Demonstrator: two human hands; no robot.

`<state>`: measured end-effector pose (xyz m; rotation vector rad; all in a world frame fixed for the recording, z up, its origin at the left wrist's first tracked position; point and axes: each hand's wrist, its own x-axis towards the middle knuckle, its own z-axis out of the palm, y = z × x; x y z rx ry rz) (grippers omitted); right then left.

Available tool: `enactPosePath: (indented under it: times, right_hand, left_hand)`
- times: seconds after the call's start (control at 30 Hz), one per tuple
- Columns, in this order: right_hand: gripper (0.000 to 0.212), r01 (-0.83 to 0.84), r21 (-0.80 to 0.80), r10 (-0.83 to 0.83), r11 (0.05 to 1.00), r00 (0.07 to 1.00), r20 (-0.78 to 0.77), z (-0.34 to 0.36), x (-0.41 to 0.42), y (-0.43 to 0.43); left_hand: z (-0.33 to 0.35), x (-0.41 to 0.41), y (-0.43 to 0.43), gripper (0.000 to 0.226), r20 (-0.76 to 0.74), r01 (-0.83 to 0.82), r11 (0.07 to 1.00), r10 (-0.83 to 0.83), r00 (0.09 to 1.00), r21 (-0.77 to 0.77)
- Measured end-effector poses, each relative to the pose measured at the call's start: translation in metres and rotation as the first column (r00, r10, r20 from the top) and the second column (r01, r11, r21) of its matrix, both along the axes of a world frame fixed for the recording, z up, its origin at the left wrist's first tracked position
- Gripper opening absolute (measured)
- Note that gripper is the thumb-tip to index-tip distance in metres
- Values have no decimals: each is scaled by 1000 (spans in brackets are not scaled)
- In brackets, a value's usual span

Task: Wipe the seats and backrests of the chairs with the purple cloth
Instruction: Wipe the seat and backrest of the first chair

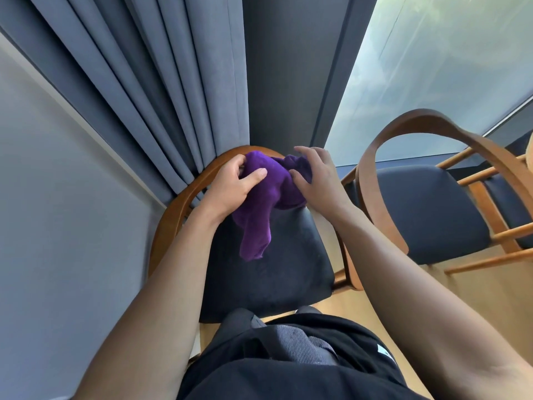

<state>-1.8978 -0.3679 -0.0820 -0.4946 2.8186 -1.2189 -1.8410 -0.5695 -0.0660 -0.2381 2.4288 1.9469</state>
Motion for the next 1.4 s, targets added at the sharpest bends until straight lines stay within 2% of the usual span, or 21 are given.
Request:
enactPosePath:
  times: [0.07, 0.13, 0.23, 0.3, 0.4, 0.47, 0.53, 0.63, 0.77, 0.83, 0.9, 0.93, 1.0, 1.03, 1.1, 1.13, 1.2, 1.27, 1.33, 1.4]
  right_hand:
    - [33, 50, 10, -50, 999, 999, -3, -1, 5, 1]
    - [25, 3, 10, -4, 1000, 1000, 24, -3, 9, 3]
    - [37, -146, 15, 143, 989, 984, 108, -6, 20, 2]
    - [50, -196, -79, 209, 977, 955, 212, -5, 23, -1]
    - [54, -186, -305, 291, 934, 891, 348, 0, 25, -7]
    - [56, -145, -425, 324, 894, 862, 389, 4, 26, -8]
    - [58, -88, -519, 324, 850, 865, 383, 8, 25, -8]
    - [51, -62, -544, 287, 837, 896, 340, 14, 23, -6]
    - [36, -10, -375, 126, 927, 950, 285, 10, 16, 2]
    - [29, 30, -297, 45, 954, 969, 242, 4, 14, 9]
    - [25, 38, -254, 12, 966, 981, 193, -3, 12, 19]
    - [30, 20, -218, 19, 976, 984, 176, -6, 11, 25]
    - [60, -52, -78, 65, 996, 982, 179, -14, 9, 42]
    - [68, -80, 9, 77, 997, 980, 186, -18, 8, 50]
    - [55, -66, 108, 48, 992, 986, 162, -25, 8, 69]
    - [44, -45, 123, 27, 991, 990, 142, -30, 9, 78]
    - [30, -53, 156, 32, 986, 991, 133, -37, 11, 97]
    - [21, -120, 141, 83, 983, 966, 243, -43, 15, 117]
    - [16, -141, 104, 89, 984, 912, 400, -44, 21, 134]
    - [12, -108, 114, 40, 988, 877, 480, -49, 26, 153]
  left_hand:
    - [-2, -3, -1, 21, -17, -56, 998, 56, 998, 7]
    - [-4, -5, 0, 28, -8, -98, 994, 98, 995, 38]
    - [-6, -6, 2, 35, 26, -123, 989, 121, 992, 86]
    - [-5, -5, 3, 36, 29, -123, 978, 120, 992, 168]
    - [-3, -3, 2, 35, 40, -131, 920, 125, 991, 369]
    - [-1, -2, 0, 33, 41, -99, 861, 91, 995, 499]
    - [0, -2, 1, 34, 41, -53, 848, 37, 998, 527]
    - [0, -3, 4, 38, 40, -25, 916, 10, 999, 401]
    - [-6, -4, 4, 42, 92, -73, 983, 57, 994, 171]
    - [-9, -6, 7, 50, 126, -156, 986, 147, 981, 65]
    - [-13, -8, 18, 57, 133, -175, 984, 171, 976, 23]
    - [-15, -8, 24, 62, 128, -164, 986, 161, 979, 11]
    - [-17, -9, 35, 72, 131, -100, 995, 98, 987, 7]
    - [-17, -10, 42, 76, 144, -39, 999, 38, 989, 7]
    - [-19, -12, 58, 81, 189, 117, 989, -98, 977, -90]
    - [-20, -14, 66, 77, 214, 193, 964, -153, 965, -184]
    - [-25, -17, 82, 49, 253, 316, 877, -234, 939, -362]
    - [-30, -18, 95, 27, 309, 390, 808, -271, 912, -443]
    - [-38, -18, 107, 22, 376, 443, 805, -299, 877, -395]
    - [-47, -17, 126, 13, 418, 475, 827, -334, 845, -299]
